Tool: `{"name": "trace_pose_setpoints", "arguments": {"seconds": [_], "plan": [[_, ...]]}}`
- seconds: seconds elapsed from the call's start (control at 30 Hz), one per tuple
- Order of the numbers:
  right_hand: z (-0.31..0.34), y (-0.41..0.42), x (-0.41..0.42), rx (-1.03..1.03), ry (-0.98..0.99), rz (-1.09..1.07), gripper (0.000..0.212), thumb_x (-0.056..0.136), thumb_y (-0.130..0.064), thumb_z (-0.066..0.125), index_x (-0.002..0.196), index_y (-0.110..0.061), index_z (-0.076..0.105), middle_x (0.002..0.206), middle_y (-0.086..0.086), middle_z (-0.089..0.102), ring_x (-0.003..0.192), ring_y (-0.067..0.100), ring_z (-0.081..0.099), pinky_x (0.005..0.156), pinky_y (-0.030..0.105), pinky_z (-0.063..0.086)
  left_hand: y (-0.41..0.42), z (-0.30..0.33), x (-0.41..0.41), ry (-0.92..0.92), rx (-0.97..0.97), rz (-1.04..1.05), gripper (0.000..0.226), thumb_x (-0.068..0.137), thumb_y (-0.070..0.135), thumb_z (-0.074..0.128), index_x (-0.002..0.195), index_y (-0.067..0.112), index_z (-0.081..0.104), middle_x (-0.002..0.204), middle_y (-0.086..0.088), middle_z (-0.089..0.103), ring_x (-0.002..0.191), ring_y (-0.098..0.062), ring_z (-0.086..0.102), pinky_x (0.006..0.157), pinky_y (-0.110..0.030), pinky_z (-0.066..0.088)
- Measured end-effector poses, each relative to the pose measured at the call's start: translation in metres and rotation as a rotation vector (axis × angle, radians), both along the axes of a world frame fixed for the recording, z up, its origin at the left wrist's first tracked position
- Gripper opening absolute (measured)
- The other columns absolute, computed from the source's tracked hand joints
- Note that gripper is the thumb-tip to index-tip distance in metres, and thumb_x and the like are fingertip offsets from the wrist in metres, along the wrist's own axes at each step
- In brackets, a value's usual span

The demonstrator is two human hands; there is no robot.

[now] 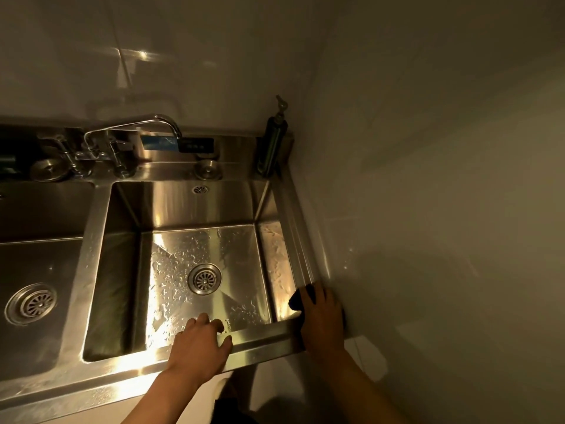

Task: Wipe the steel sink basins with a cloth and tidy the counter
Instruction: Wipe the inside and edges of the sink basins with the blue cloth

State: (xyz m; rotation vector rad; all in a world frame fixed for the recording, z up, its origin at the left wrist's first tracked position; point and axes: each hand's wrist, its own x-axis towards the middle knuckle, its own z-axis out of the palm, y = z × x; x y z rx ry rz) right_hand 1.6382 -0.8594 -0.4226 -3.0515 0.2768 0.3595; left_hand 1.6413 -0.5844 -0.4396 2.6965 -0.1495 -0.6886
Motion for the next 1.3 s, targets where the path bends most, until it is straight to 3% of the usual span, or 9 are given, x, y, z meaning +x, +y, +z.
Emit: {"name": "trace_pose_setpoints", "arguments": {"seconds": [0.1,0.2,0.3,0.47,0.7,0.77,0.93,1.13,1.3], "plan": [[-0.014,0.004,0.003,0.011,-0.063,-0.001,0.069,0.09,-0.036,0.067,0.153,-0.027,0.04,0.16,0.006,0.033,0.148,0.032,0.031,0.12,0.049,0.031,-0.008,-0.006,0.004,0.006,-0.066,-0.041,0.038,0.099,0.051,0.047,0.13,0.036,0.062,0.127,0.009,0.057,0.124,-0.016,0.052,0.099,-0.032,0.047],[-0.022,0.0,0.019,-0.017,-0.117,0.027,0.064,0.091,-0.046,0.066,0.147,-0.023,0.049,0.151,0.012,0.045,0.134,0.035,0.047,0.109,0.048,0.043,-0.018,-0.011,0.007,0.024,-0.114,-0.092,0.036,0.1,0.047,0.048,0.133,0.035,0.059,0.129,0.008,0.056,0.125,-0.016,0.051,0.1,-0.033,0.045],[-0.029,-0.002,0.04,-0.042,-0.158,0.054,0.05,0.093,-0.043,0.064,0.137,-0.022,0.055,0.14,0.013,0.051,0.119,0.034,0.053,0.099,0.047,0.049,-0.028,-0.015,0.013,0.034,-0.163,-0.118,0.036,0.1,0.044,0.049,0.133,0.034,0.059,0.127,0.007,0.056,0.124,-0.016,0.051,0.099,-0.033,0.044],[-0.032,-0.004,0.091,-0.128,-0.227,0.185,0.033,0.078,-0.025,0.079,0.107,-0.018,0.066,0.109,0.01,0.062,0.09,0.029,0.058,0.076,0.041,0.047,-0.029,-0.021,0.021,0.071,-0.252,-0.122,0.036,0.1,0.044,0.051,0.134,0.032,0.058,0.127,0.007,0.056,0.123,-0.017,0.05,0.102,-0.032,0.042],[-0.021,0.005,0.221,-0.17,-0.139,0.222,0.037,0.089,-0.018,0.057,0.126,-0.013,0.056,0.128,0.015,0.055,0.109,0.035,0.053,0.09,0.044,0.04,-0.014,-0.015,0.037,0.124,-0.321,-0.084,0.037,0.102,0.044,0.05,0.136,0.031,0.058,0.126,0.009,0.058,0.124,-0.014,0.048,0.104,-0.032,0.04],[-0.022,0.008,0.259,-0.184,-0.12,0.211,0.045,0.089,-0.02,0.056,0.133,-0.011,0.051,0.134,0.017,0.051,0.113,0.036,0.051,0.094,0.045,0.04,-0.003,-0.014,0.038,0.129,-0.324,-0.047,0.038,0.102,0.045,0.05,0.137,0.032,0.058,0.127,0.01,0.058,0.125,-0.012,0.048,0.105,-0.031,0.04],[-0.03,0.013,0.331,-0.197,-0.189,0.22,0.04,0.093,-0.024,0.054,0.131,-0.008,0.05,0.131,0.02,0.052,0.113,0.04,0.051,0.096,0.047,0.041,0.019,-0.015,0.033,0.131,-0.31,0.064,0.038,0.104,0.048,0.045,0.138,0.034,0.058,0.127,0.012,0.059,0.123,-0.01,0.049,0.104,-0.03,0.041],[-0.036,0.013,0.354,-0.113,-0.298,0.24,0.043,0.1,-0.035,0.055,0.134,-0.01,0.051,0.136,0.019,0.05,0.117,0.042,0.051,0.093,0.05,0.045,0.019,-0.019,0.015,0.096,-0.103,-0.012,0.045,0.105,0.058,0.028,0.131,0.036,0.057,0.123,0.011,0.06,0.119,-0.013,0.051,0.101,-0.034,0.039],[-0.03,0.013,0.33,-0.06,-0.37,0.292,0.05,0.099,-0.029,0.053,0.145,-0.013,0.049,0.146,0.015,0.047,0.128,0.039,0.047,0.101,0.048,0.041,0.018,-0.019,0.011,0.064,-0.067,-0.038,0.047,0.105,0.059,0.027,0.134,0.035,0.055,0.125,0.011,0.06,0.12,-0.014,0.05,0.103,-0.034,0.036]]}}
